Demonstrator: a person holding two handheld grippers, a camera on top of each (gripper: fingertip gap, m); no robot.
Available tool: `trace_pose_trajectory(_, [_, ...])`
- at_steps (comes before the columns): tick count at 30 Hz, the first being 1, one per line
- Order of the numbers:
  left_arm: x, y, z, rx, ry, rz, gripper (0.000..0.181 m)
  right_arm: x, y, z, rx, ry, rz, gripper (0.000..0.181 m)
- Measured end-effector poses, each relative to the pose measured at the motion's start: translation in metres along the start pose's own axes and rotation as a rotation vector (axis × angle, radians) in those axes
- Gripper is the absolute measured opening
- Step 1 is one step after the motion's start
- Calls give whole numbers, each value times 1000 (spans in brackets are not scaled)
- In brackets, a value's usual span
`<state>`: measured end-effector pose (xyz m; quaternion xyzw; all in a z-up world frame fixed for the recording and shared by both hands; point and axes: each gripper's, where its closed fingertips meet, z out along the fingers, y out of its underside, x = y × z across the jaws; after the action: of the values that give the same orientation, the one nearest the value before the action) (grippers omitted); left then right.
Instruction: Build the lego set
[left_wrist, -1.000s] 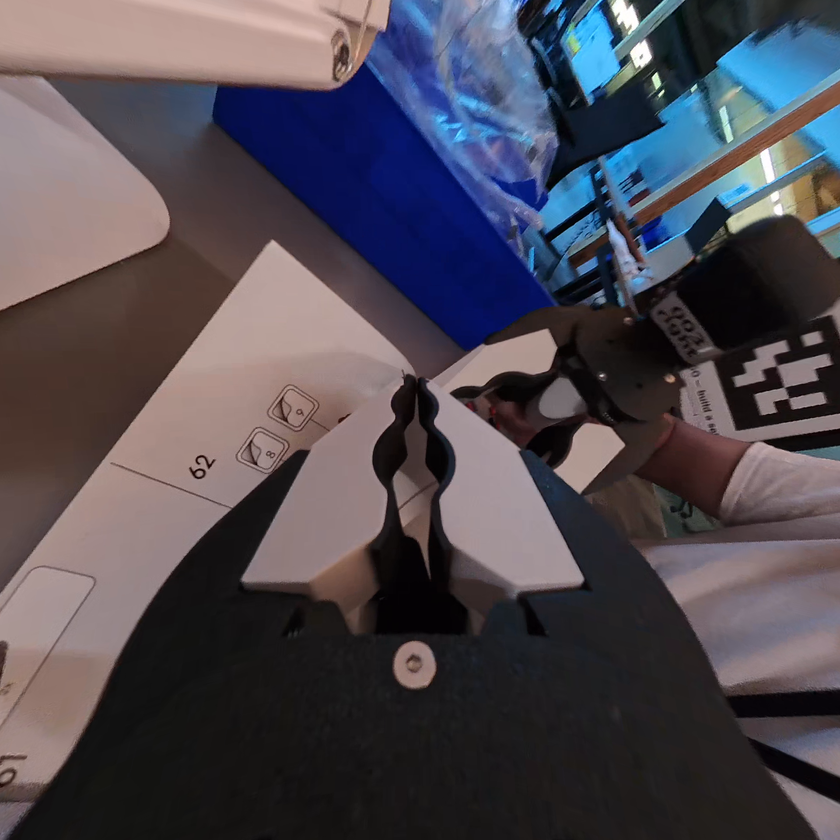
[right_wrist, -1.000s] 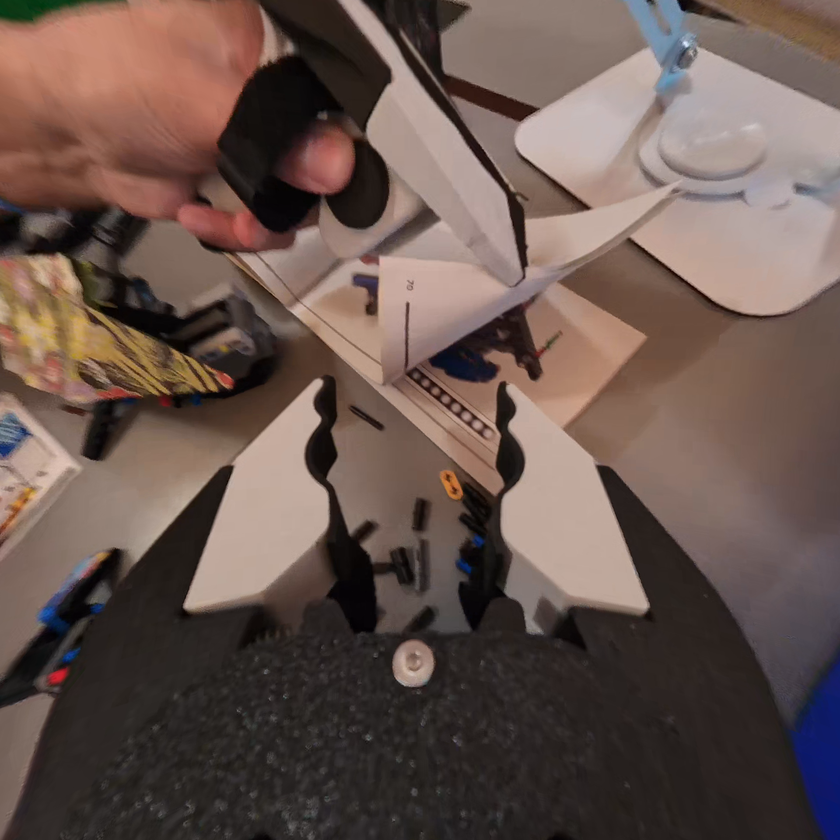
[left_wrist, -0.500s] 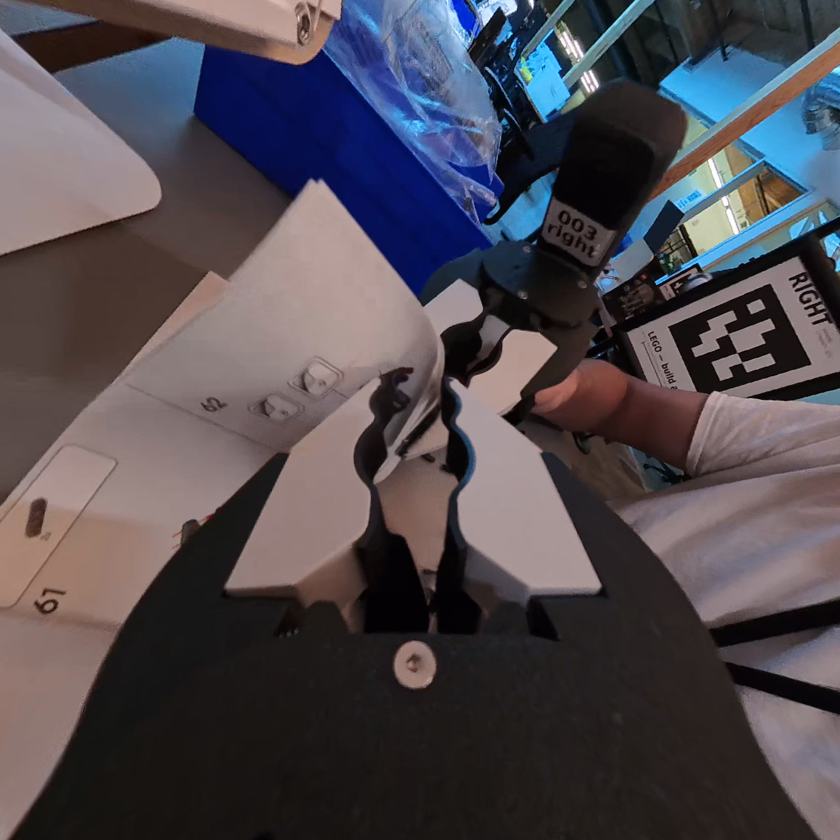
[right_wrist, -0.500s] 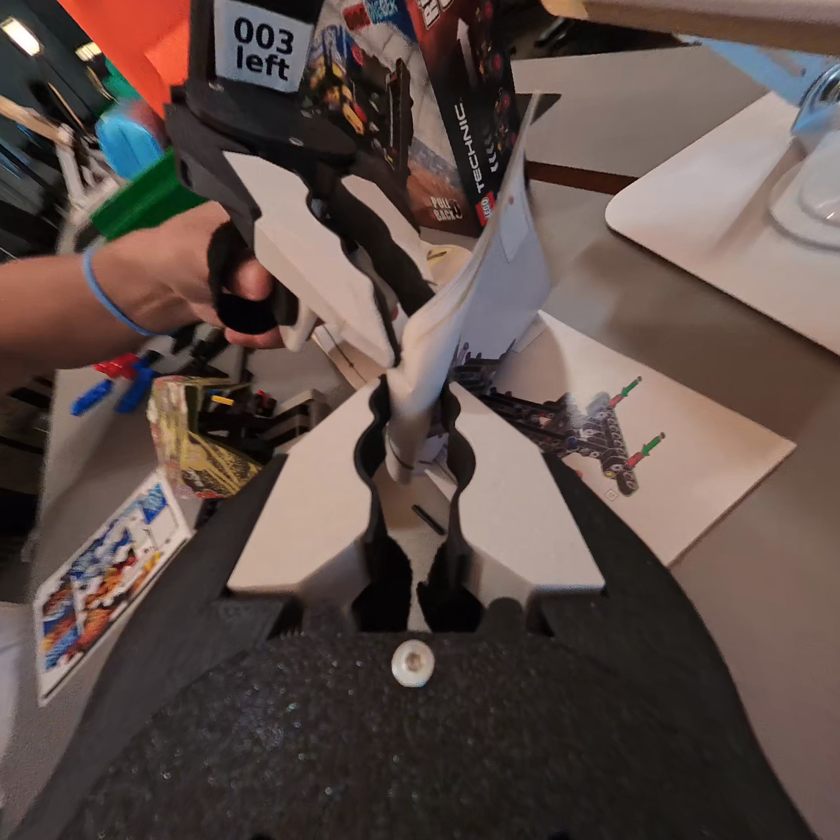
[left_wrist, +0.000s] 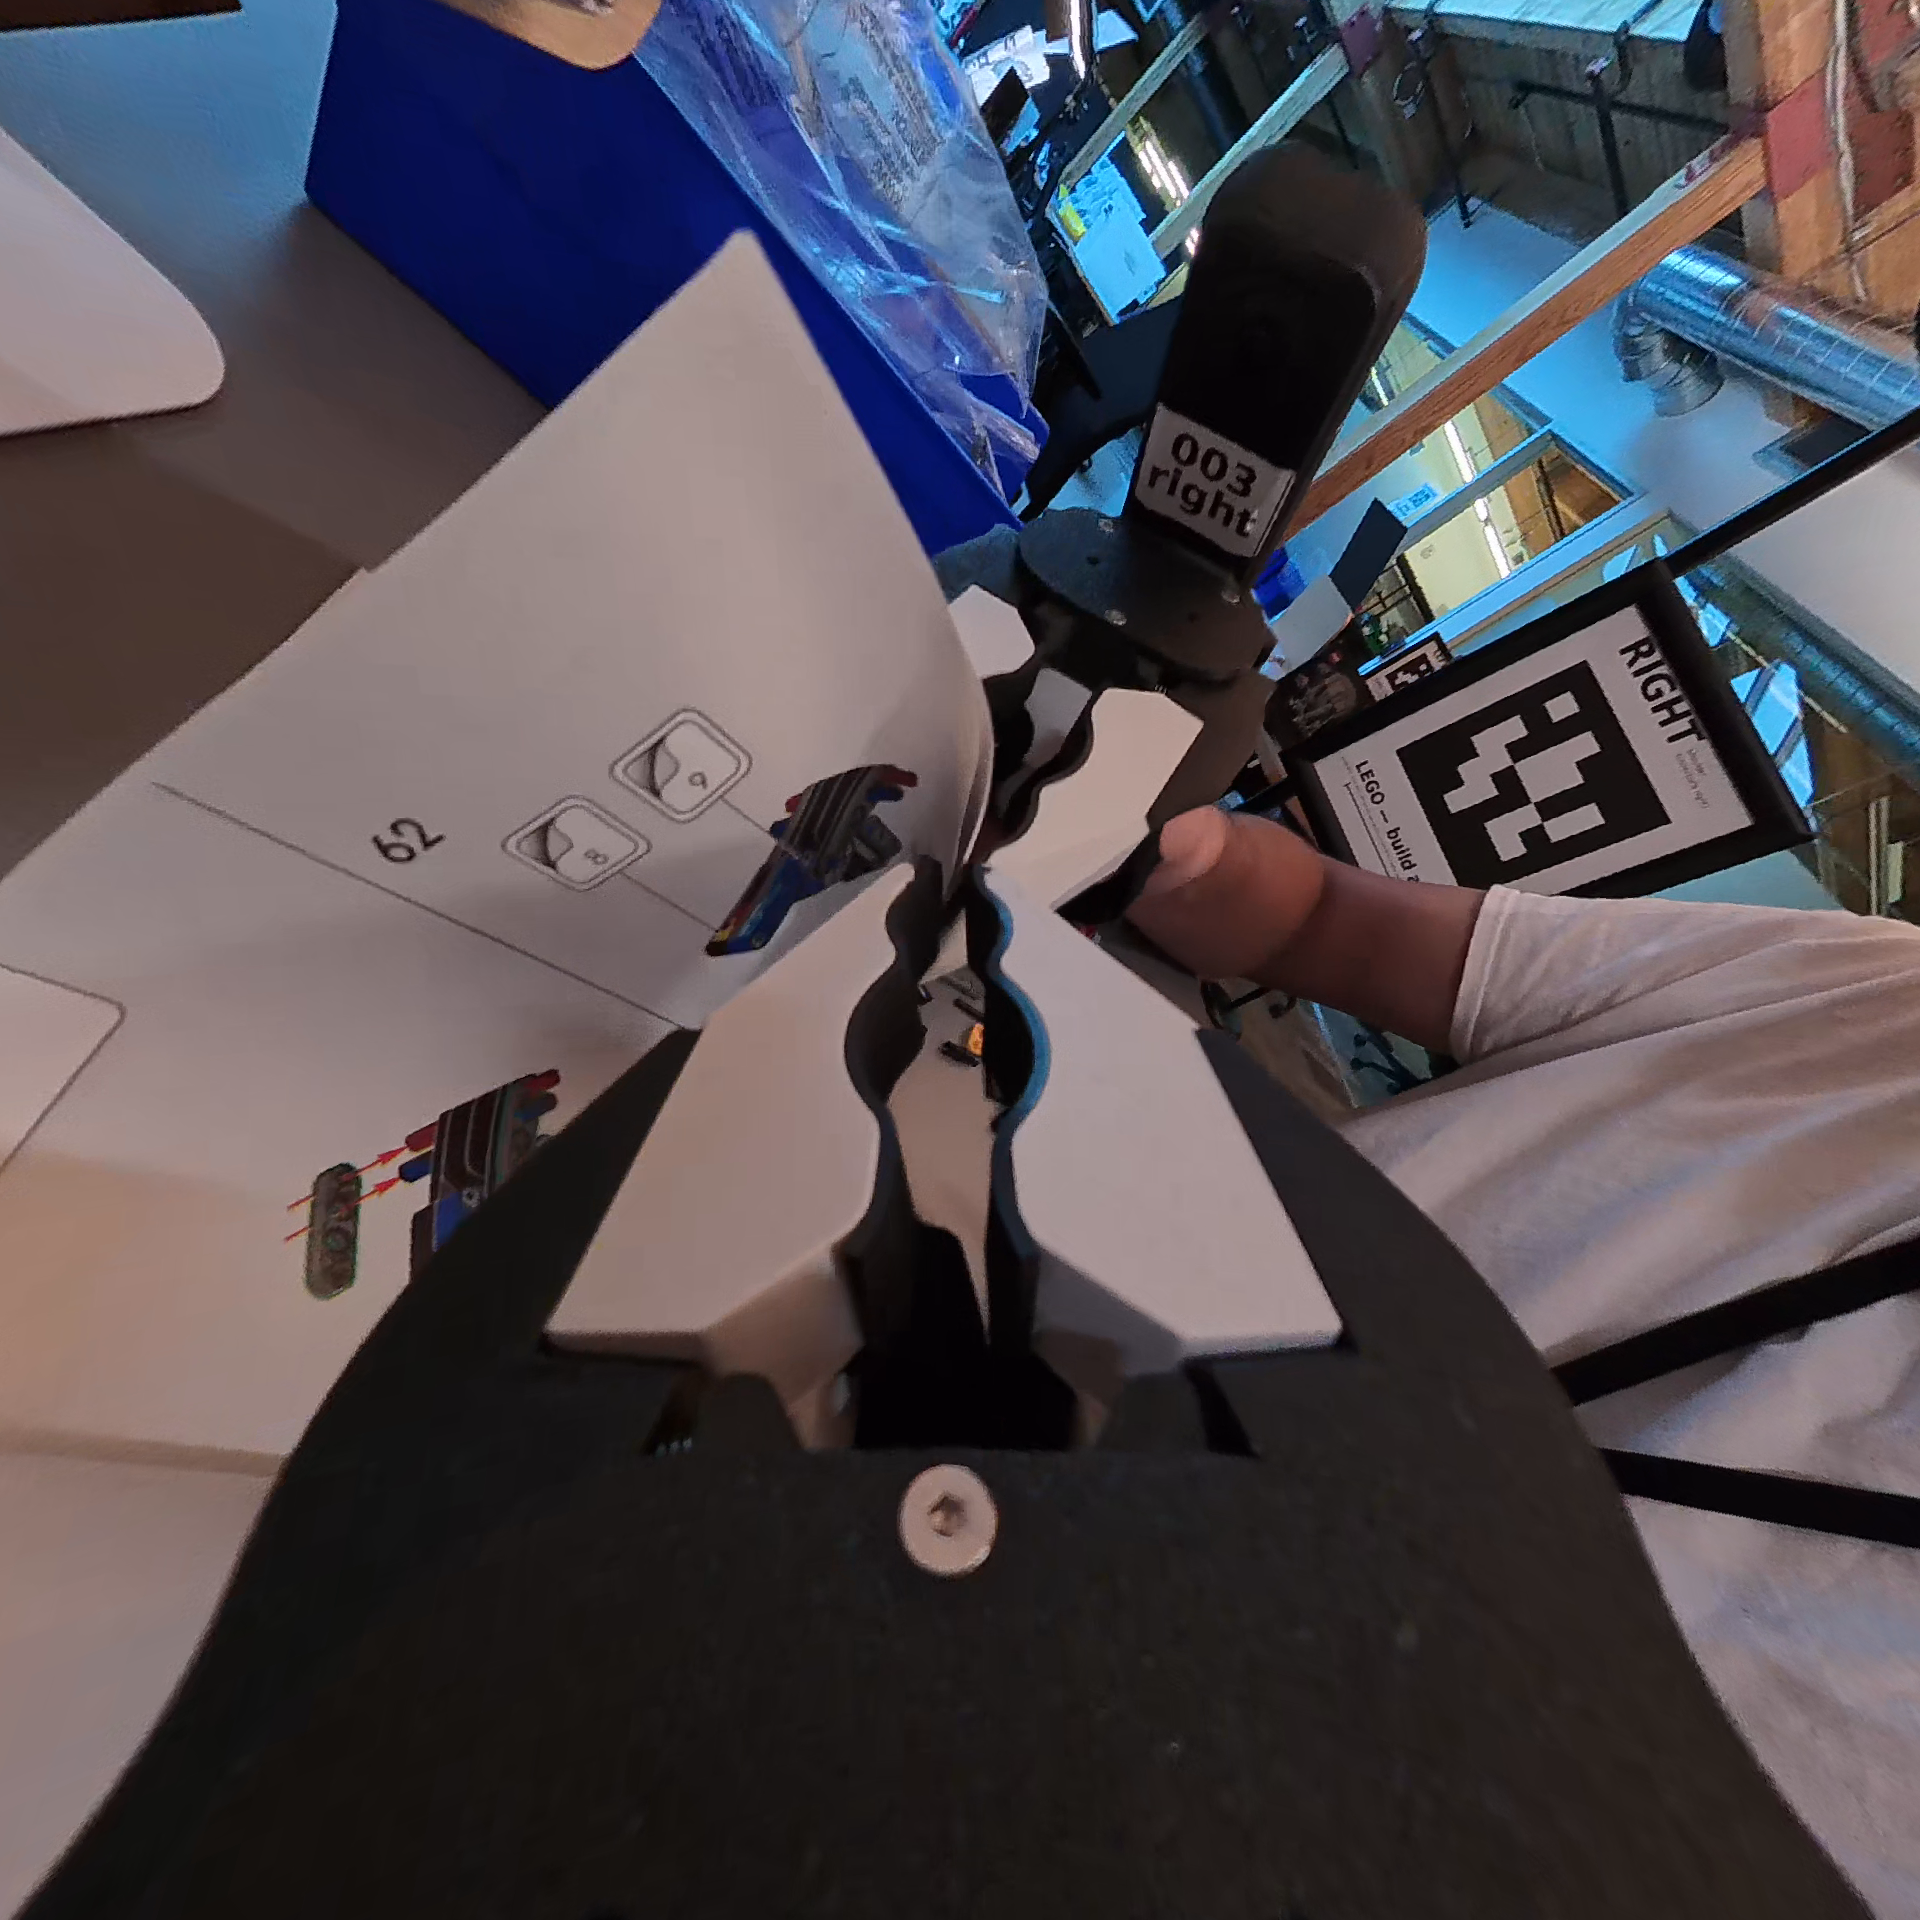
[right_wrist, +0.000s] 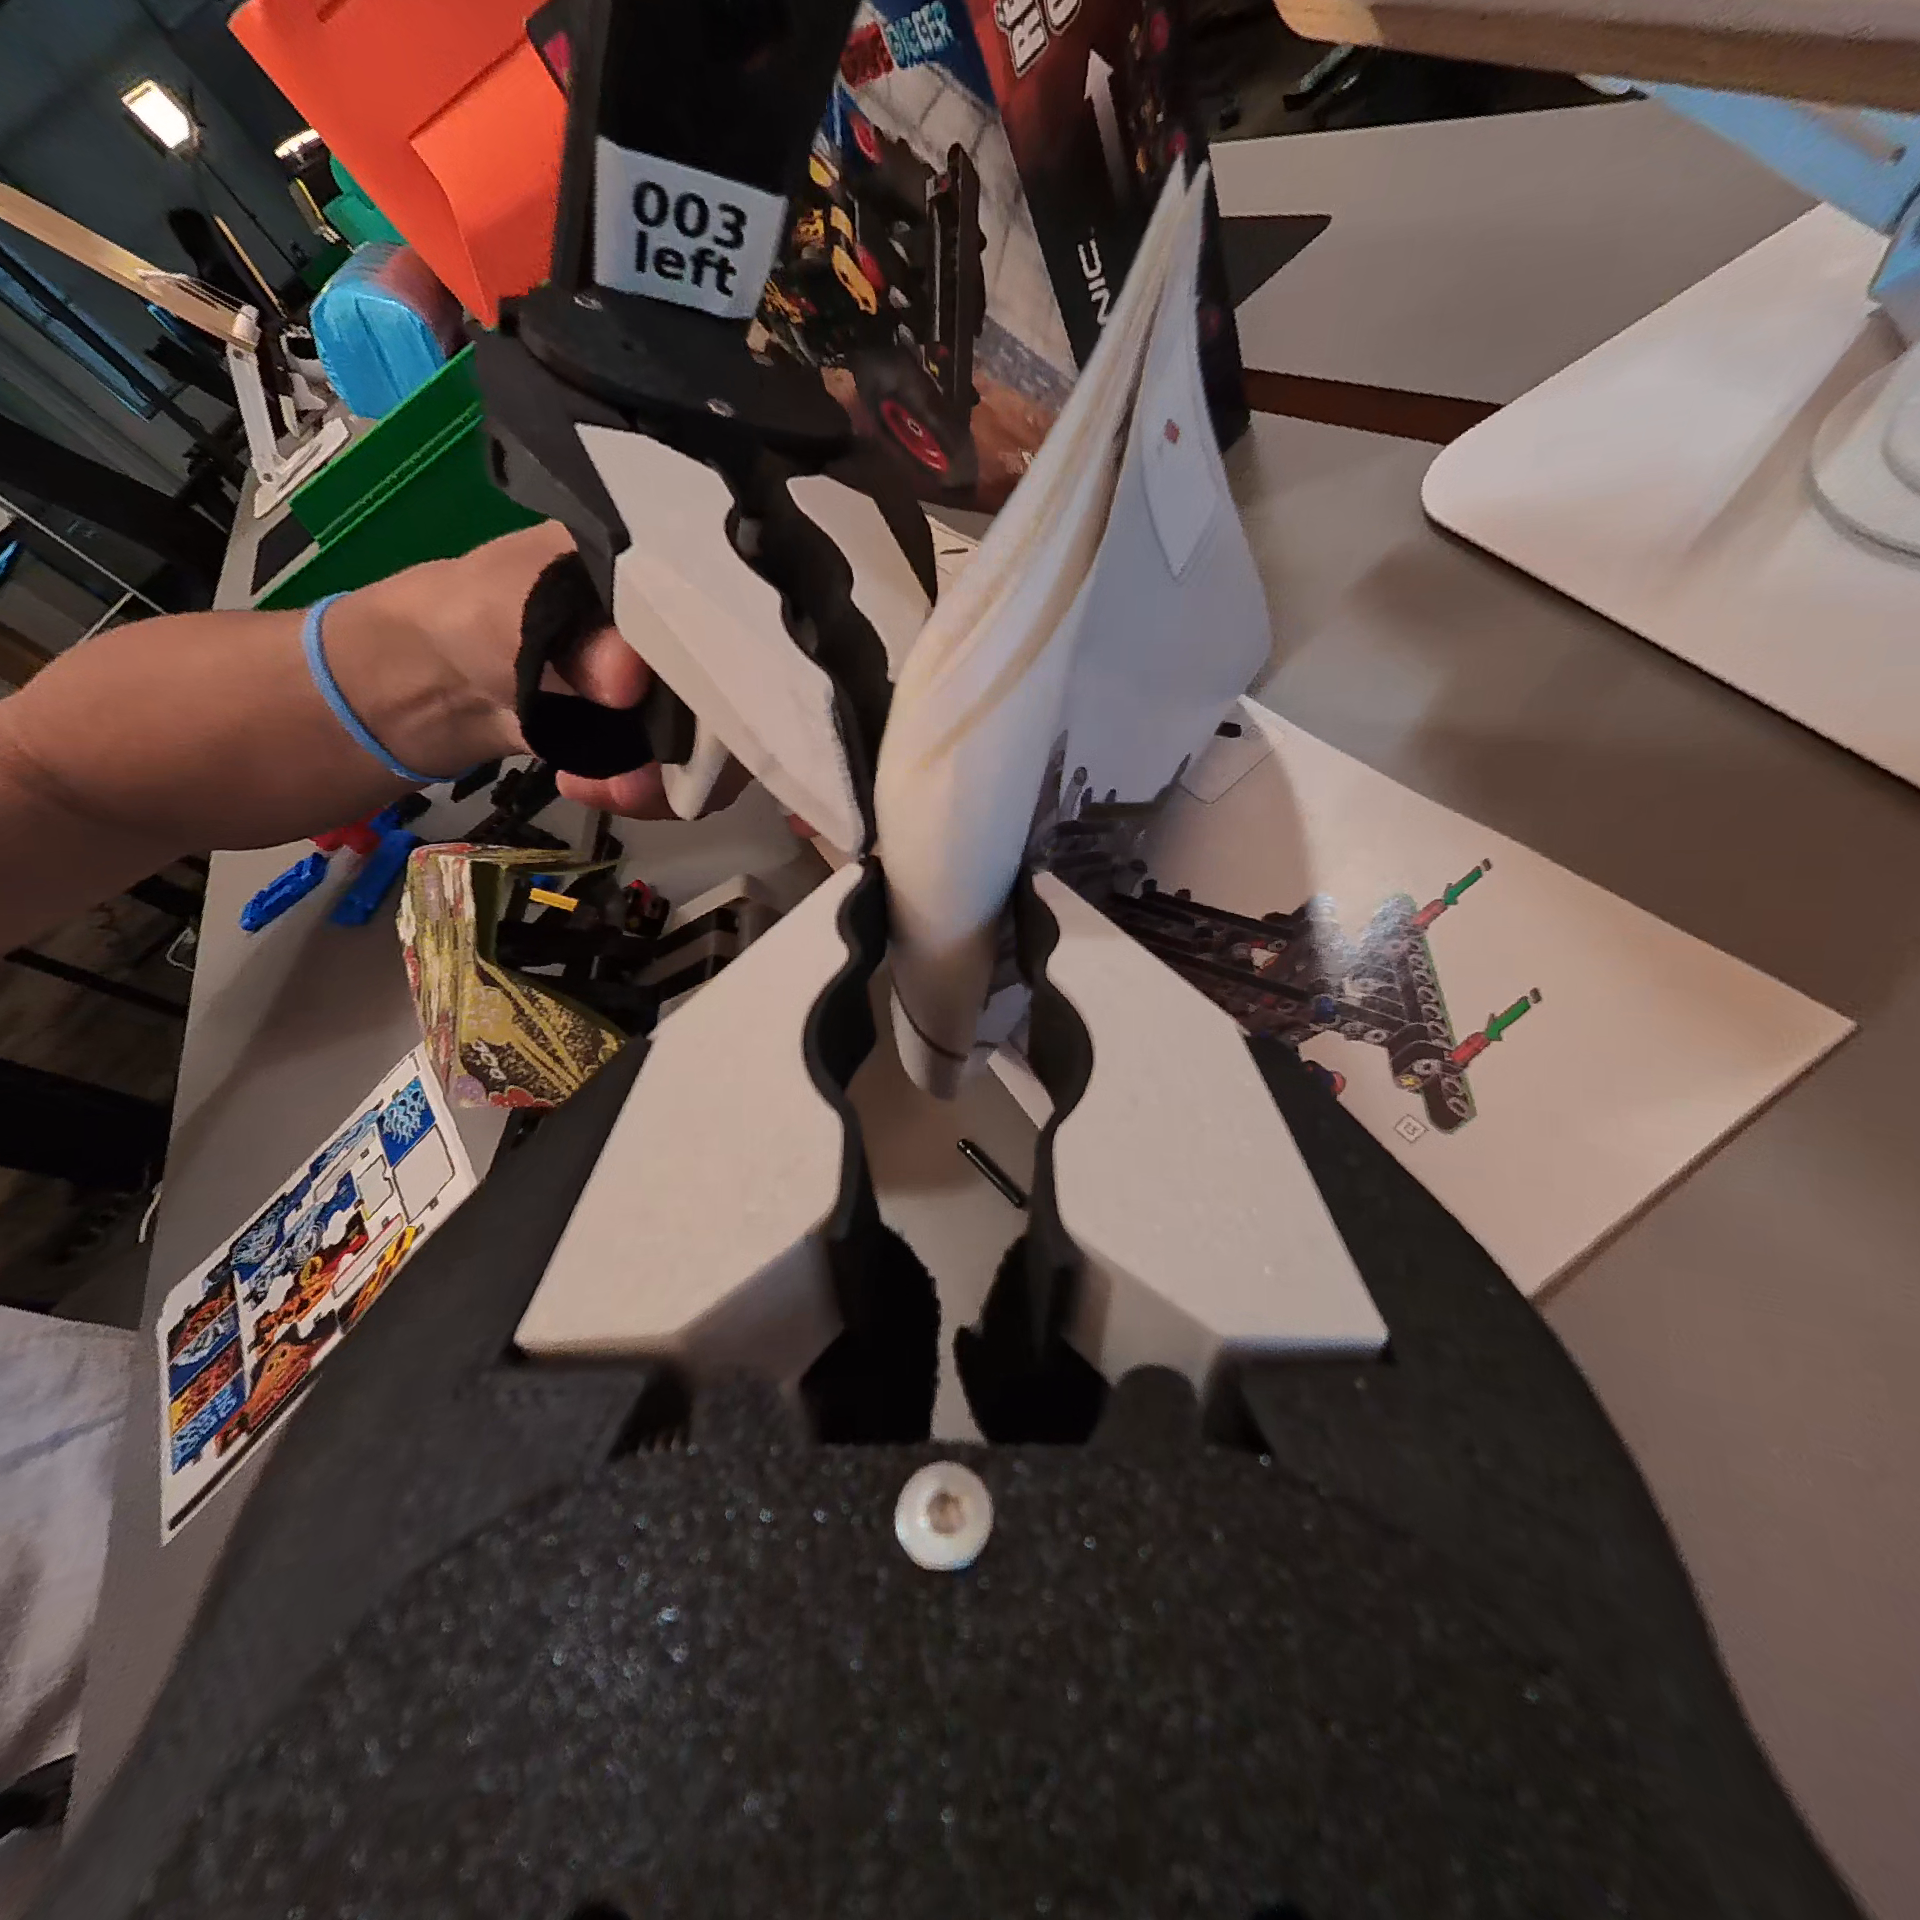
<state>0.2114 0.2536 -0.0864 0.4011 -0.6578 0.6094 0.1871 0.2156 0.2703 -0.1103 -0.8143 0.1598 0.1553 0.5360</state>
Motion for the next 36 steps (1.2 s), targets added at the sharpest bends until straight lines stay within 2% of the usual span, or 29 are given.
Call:
trace_pose_trajectory(3, [2,-1,-1,16,32,-16,0,-1,-2,-2,13,-26,7,23])
trace_pose_trajectory(7, [-2,-1,-5,20,-2,20,0,3,-2,-5,15,-20,16,25])
trace_pose_trajectory(10, [-3,-3,-11,34,2,-16,0,7,-4,-11,30,-13,34,24])
trace_pose_trajectory(14, [-14,-1,-20,51,-40,-42,0,17,-4,-21,45,11,58,22])
trace_pose_trajectory(17, [-26,0,-28,65,-124,-50,0,25,-2,-29,51,53,81,26])
trace_pose_trajectory(20, [-24,-2,-45,94,-159,-50,0,35,-2,-43,46,168,39,36])
trace_pose_trajectory(24, [-26,0,-68,72,-262,10,0,48,-24,-80,91,453,-170,48])
trace_pose_trajectory(26, [-27,0,-74,69,-291,0,0,45,-36,-90,113,548,-286,48])
trace_pose_trajectory(28, [-25,-2,-76,72,-292,-15,0,38,-34,-77,85,535,-329,40])
trace_pose_trajectory(30, [-26,-3,-77,65,-322,-9,0,33,-7,-46,-60,424,-271,27])
trace_pose_trajectory(32, [-24,-4,-81,70,-344,-7,0,36,19,-20,-191,348,-225,24])
trace_pose_trajectory(36, [-22,2,-99,88,-379,-36,0,65,33,-6,-289,460,-349,1])
